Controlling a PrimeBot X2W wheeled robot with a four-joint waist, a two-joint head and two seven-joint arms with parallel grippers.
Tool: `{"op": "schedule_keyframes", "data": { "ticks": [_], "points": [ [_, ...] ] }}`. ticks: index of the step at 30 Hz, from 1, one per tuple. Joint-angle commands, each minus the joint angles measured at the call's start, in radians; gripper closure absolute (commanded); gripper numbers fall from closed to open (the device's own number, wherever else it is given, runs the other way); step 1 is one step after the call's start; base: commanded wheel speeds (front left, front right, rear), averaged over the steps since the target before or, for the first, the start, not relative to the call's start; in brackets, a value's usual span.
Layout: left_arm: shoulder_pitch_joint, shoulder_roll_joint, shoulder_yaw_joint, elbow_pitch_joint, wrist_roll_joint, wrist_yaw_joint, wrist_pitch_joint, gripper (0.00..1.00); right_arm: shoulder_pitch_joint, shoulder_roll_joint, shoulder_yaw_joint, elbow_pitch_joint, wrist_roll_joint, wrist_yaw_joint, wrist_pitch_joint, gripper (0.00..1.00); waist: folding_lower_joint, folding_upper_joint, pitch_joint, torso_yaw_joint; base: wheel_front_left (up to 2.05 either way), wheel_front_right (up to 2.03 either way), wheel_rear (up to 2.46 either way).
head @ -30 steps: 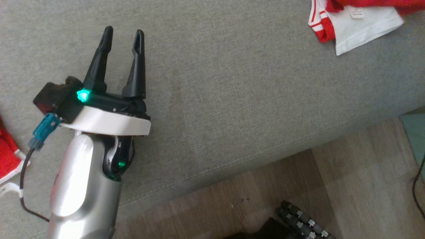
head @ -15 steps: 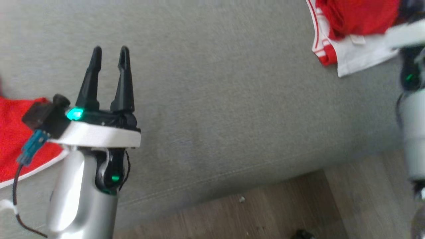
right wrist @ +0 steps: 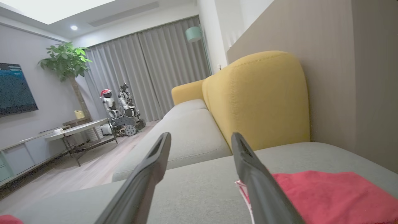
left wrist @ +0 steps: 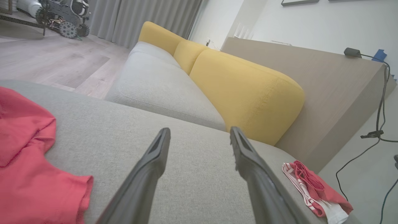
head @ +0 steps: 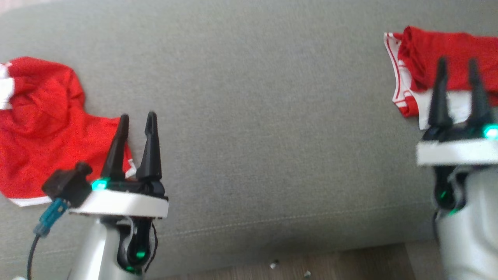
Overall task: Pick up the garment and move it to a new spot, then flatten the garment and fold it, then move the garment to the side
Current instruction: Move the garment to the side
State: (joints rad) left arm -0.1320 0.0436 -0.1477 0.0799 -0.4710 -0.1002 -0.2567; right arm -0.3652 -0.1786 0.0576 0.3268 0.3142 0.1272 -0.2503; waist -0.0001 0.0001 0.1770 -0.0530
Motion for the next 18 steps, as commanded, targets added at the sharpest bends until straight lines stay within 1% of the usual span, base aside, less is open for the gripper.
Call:
{"op": "schedule_keyframes", "data": {
  "ticks": [1,5,9,18],
  "points": [
    [-0.017,0.007,0.031,-0.039,-0.003,0.003,-0.005,0.0,-0.004,0.002,0.023,-0.041,-0.017,0.003,-0.01,0.0,0.0001,-0.0001,-0.026,0.016,0.0,0.0,0.0],
    [0.027,0.007,0.031,-0.045,-0.022,0.009,-0.005,0.0,0.089,0.048,0.021,-0.079,-0.068,0.003,-0.011,0.0,0.0001,-0.0001,-0.054,0.033,0.0,0.0,0.0],
    [0.053,0.007,0.023,-0.041,0.005,0.009,-0.005,0.0,0.139,0.086,0.004,-0.101,-0.091,0.003,-0.011,0.0,0.0001,-0.0001,-0.069,0.045,0.0,0.0,0.0],
    [0.071,0.007,0.028,-0.046,0.026,0.012,-0.005,0.0,0.167,0.112,0.014,-0.109,-0.118,0.003,-0.011,0.0,0.0001,-0.0001,-0.091,0.053,0.0,0.0,0.0]
  ]
}}
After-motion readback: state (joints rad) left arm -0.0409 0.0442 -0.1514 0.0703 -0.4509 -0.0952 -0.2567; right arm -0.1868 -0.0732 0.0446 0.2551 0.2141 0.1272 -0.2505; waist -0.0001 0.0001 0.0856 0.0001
